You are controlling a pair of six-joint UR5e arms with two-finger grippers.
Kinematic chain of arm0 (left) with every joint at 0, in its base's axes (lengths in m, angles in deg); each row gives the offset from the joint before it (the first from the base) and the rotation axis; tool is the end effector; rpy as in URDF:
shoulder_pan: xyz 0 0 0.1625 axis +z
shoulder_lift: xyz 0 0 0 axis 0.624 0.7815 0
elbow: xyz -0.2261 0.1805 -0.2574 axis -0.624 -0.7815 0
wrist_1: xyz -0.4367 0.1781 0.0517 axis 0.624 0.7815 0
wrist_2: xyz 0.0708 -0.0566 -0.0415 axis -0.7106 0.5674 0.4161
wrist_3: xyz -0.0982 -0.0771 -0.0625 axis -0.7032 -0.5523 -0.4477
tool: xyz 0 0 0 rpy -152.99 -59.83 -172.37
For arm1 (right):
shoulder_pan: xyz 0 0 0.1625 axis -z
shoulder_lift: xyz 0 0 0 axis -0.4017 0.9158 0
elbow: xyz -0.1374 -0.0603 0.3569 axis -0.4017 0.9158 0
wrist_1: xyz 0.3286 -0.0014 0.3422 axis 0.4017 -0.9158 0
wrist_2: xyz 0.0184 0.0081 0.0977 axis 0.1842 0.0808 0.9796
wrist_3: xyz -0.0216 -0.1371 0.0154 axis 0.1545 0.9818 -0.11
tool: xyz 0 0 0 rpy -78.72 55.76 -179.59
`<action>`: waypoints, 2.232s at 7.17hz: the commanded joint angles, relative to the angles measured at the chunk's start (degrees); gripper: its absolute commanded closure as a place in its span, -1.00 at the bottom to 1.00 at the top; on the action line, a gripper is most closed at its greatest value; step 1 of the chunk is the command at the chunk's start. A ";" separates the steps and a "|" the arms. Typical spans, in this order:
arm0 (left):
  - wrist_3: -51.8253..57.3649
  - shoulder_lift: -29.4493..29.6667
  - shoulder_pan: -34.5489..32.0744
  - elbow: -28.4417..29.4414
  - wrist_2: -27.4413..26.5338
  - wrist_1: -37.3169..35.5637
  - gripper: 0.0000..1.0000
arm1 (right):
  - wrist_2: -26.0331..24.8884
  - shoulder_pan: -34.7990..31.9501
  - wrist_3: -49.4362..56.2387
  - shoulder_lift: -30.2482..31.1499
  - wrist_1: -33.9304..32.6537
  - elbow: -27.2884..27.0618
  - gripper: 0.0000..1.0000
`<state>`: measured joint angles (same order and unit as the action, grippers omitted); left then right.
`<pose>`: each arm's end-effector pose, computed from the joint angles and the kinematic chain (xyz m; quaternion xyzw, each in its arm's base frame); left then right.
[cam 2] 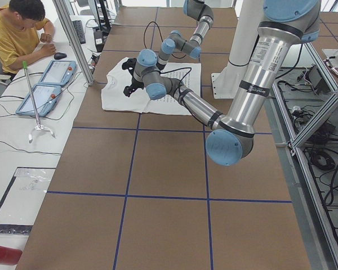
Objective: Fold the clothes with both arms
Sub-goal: 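Withdraw the left gripper while the right gripper presses and smooths the folded sleeves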
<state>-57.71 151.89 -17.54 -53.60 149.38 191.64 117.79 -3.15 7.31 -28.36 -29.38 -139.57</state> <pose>0.3224 -0.5951 0.2541 0.3591 0.4070 0.2649 0.7970 -0.6747 -0.5054 0.1846 0.1927 -0.2550 -0.0219 0.9473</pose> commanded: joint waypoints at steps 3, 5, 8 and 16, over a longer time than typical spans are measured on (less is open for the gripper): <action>0.07 -0.10 0.07 0.44 -0.18 0.01 -1.00 | 0.10 0.11 6.86 1.76 -0.03 -0.97 0.15; -1.85 -0.10 0.24 0.70 -0.35 0.88 -1.00 | 0.10 0.11 6.86 1.67 -0.03 -1.84 0.83; -2.04 -1.16 0.33 0.88 -0.35 2.73 -1.00 | 0.10 0.03 6.77 4.29 -0.82 -5.35 1.00; -2.74 -1.16 0.42 0.70 -0.35 2.73 -1.00 | 0.10 -4.71 6.33 14.25 0.05 -14.06 -1.00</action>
<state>-60.38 150.73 -17.19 -52.83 149.03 194.37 117.70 -6.82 13.74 -14.03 -29.53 -153.16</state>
